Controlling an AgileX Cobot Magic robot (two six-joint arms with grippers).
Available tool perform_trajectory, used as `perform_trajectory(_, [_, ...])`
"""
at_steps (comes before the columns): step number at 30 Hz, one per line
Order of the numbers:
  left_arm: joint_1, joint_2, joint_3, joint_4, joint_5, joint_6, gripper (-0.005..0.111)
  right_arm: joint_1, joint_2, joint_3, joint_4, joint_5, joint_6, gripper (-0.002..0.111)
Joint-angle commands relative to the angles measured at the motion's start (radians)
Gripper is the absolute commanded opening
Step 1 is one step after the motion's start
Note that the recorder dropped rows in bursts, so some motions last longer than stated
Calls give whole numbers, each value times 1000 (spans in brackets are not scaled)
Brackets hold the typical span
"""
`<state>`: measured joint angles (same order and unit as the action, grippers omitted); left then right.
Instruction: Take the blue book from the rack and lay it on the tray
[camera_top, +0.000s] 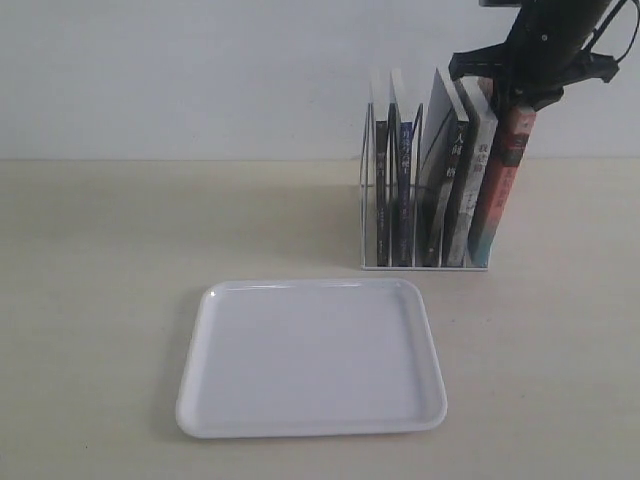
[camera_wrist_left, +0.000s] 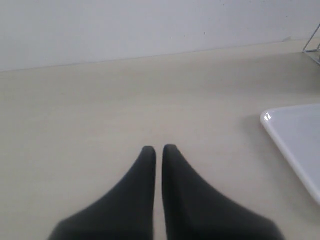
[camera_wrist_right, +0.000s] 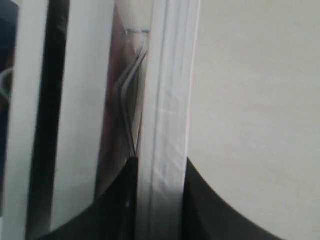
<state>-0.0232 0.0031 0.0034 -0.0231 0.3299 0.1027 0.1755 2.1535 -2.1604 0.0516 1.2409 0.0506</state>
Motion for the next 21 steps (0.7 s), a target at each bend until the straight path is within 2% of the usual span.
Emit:
perform_trajectory(1, [2, -3, -3, -2, -16, 2, 5, -4, -108, -85, -9, -20, -1, 0])
perform_trajectory(6, [2, -3, -3, -2, -16, 2, 5, -4, -172, -138, -9, -20, -1, 0])
perform_trajectory(21, [2, -3, -3, -2, -16, 2, 5, -4, -168, -141, -9, -20, -1, 0])
